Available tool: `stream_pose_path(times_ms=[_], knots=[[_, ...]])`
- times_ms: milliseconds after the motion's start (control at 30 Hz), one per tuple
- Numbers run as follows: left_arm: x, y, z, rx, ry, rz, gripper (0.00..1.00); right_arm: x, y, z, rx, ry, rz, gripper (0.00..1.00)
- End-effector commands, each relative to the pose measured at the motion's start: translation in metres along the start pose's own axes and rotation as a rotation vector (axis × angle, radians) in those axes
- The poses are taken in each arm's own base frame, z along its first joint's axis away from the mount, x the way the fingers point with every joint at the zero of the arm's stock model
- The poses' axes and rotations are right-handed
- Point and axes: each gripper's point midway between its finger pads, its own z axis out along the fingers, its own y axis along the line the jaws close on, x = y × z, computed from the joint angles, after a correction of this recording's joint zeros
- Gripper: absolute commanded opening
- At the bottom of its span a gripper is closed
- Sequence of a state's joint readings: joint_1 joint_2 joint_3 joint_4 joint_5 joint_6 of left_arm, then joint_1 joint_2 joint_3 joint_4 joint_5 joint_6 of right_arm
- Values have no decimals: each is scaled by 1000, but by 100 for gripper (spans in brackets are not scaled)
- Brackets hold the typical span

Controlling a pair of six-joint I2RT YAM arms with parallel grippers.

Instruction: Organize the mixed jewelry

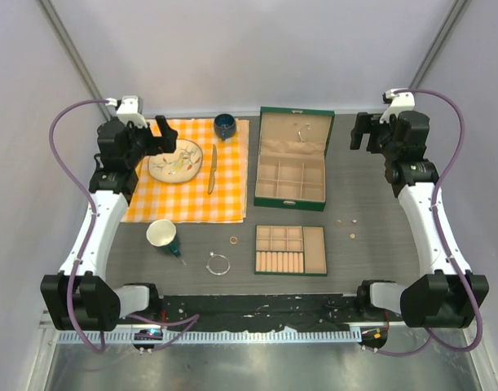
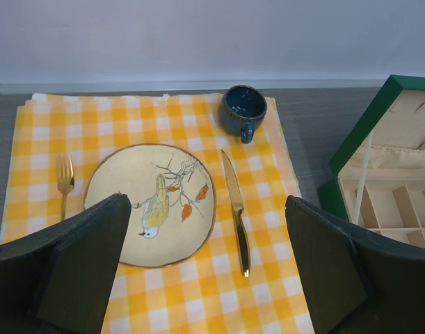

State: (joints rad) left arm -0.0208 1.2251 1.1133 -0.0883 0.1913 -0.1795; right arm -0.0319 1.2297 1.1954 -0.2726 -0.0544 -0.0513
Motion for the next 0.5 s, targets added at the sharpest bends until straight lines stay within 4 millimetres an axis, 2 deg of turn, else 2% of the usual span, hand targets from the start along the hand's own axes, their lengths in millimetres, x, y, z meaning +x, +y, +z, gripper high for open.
stream_pose_path(times_ms=[0, 100, 133, 233, 333, 367, 433, 467], knots=[[-16, -9, -7, 30, -45, 4, 100, -37, 1, -20, 0, -98, -34, 100], [-14, -16, -9, 71, -38, 19, 100, -27, -3, -20, 10, -38, -73, 100], [-11, -23, -10, 115, -23, 26, 100, -21, -3, -21, 13, -13, -88, 99], [-4, -31, -11, 155, 12, 64, 100, 9, -12, -24, 28, 117, -175, 96], [4, -35, -9, 176, 34, 79, 100, 51, -24, -28, 54, 256, -284, 93], [6, -36, -8, 188, 42, 80, 100, 77, -26, -30, 45, 324, -307, 93], [9, -39, -7, 202, 54, 82, 100, 101, -28, -31, 33, 391, -352, 92], [11, -40, -6, 213, 62, 81, 100, 123, -29, -33, 12, 450, -381, 90]])
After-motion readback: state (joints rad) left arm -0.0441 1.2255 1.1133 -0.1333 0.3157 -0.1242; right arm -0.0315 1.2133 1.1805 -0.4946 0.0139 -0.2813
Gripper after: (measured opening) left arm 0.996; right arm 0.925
